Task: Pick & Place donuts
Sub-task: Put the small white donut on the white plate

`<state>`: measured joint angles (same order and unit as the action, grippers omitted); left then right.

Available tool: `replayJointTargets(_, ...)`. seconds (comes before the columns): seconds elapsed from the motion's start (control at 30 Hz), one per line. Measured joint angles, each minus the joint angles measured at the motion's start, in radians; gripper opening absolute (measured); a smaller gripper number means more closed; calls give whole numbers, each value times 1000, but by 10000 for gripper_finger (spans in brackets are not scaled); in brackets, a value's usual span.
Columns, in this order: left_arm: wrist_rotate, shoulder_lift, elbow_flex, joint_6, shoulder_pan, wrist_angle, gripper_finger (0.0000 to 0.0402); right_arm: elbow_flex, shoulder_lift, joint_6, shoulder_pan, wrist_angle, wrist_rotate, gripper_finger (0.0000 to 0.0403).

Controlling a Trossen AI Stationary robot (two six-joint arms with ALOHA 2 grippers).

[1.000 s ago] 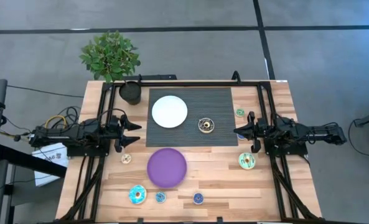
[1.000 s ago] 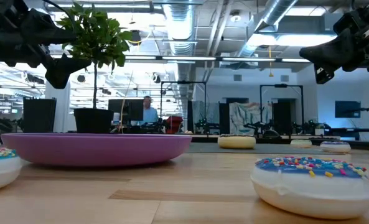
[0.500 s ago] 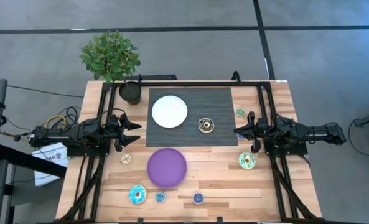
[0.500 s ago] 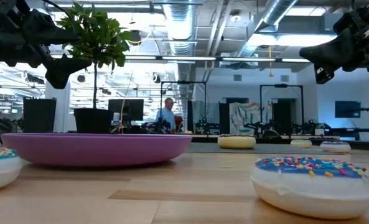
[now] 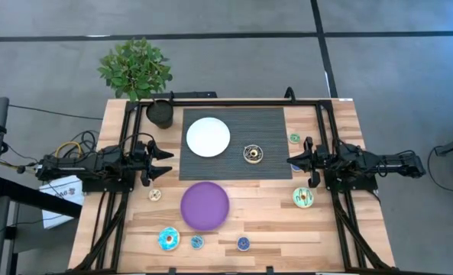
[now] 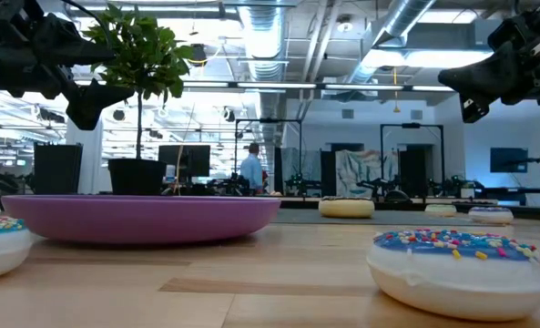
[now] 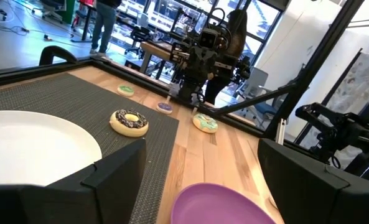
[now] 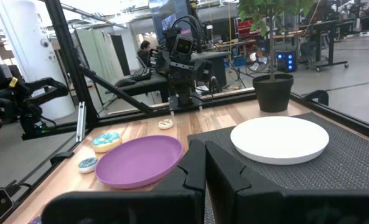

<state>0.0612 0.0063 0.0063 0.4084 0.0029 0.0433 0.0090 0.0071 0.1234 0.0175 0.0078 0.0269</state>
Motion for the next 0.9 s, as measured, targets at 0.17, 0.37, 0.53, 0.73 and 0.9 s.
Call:
replayJointTargets(0.17, 0, 0, 0, 3, 0, 0, 302, 0, 0, 0, 0, 0, 0, 0)
replayJointTargets(0.37, -3, 2, 27, 0, 0, -71, 295, 0, 0, 0, 0, 0, 0, 0)
replayJointTargets(0.53, 35, 48, 130, -83, 0, -289, 287, 0, 0, 0, 0, 0, 0, 0)
replayJointTargets(0.73, 59, 179, 224, -70, 0, -356, 286, 0, 0, 0, 0, 0, 0, 0)
replayJointTargets(0.9, 71, 353, 322, 13, 0, -455, 286, 0, 0, 0, 0, 0, 0, 0)
